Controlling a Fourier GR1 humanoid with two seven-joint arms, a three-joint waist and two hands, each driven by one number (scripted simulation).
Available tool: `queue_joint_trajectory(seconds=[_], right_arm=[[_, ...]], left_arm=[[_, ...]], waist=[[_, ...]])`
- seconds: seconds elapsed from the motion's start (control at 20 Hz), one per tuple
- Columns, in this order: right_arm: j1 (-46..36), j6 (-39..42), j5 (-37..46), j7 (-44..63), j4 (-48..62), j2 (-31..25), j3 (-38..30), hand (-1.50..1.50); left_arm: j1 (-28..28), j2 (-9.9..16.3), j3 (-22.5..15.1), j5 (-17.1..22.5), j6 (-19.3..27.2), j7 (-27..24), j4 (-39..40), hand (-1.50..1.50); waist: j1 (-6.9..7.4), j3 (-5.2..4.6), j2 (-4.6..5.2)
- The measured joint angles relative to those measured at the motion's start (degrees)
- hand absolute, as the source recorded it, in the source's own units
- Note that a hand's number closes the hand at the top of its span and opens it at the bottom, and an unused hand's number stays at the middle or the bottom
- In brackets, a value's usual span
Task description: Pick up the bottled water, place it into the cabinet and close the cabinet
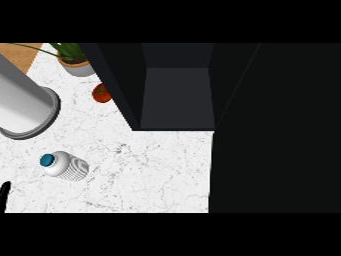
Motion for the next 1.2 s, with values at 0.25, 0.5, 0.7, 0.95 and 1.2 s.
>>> queue_joint_trajectory(seconds=[0.25, 0.5, 0.7, 0.95, 1.2], right_arm=[[1.2, 1.5, 1.6, -3.1, 1.7, 0.4, 0.7, -1.5], [2.5, 2.1, 2.5, -4.4, 1.6, 0.4, 1.4, -1.5], [3.1, 2.1, 3.5, -5.2, 1.7, 0.6, 2.4, -1.5], [4.1, 2.8, 3.4, -6.5, 1.9, 0.1, 3.0, -1.5], [5.3, 3.2, 4.3, -8.3, 2.6, 0.4, 4.2, -1.5]], left_arm=[[-2.4, -0.2, 2.6, 0.2, 0.7, -2.2, 4.6, -1.5], [-3.8, 1.0, 6.5, 0.8, -2.2, -4.8, 10.3, -1.5], [-7.2, 2.0, 8.6, -0.3, -3.1, -6.1, 15.5, -1.5], [-12.8, 4.4, 12.0, -1.0, -5.2, -8.7, 25.4, -1.5], [-16.4, 5.0, 13.0, -2.9, -7.6, -12.3, 34.9, -1.5]], waist=[[-0.17, 0.01, 0.05], [-0.21, 0.0, 0.05], [-0.27, 0.01, 0.07], [-0.41, -0.01, 0.08], [-0.43, 0.0, 0.09]])
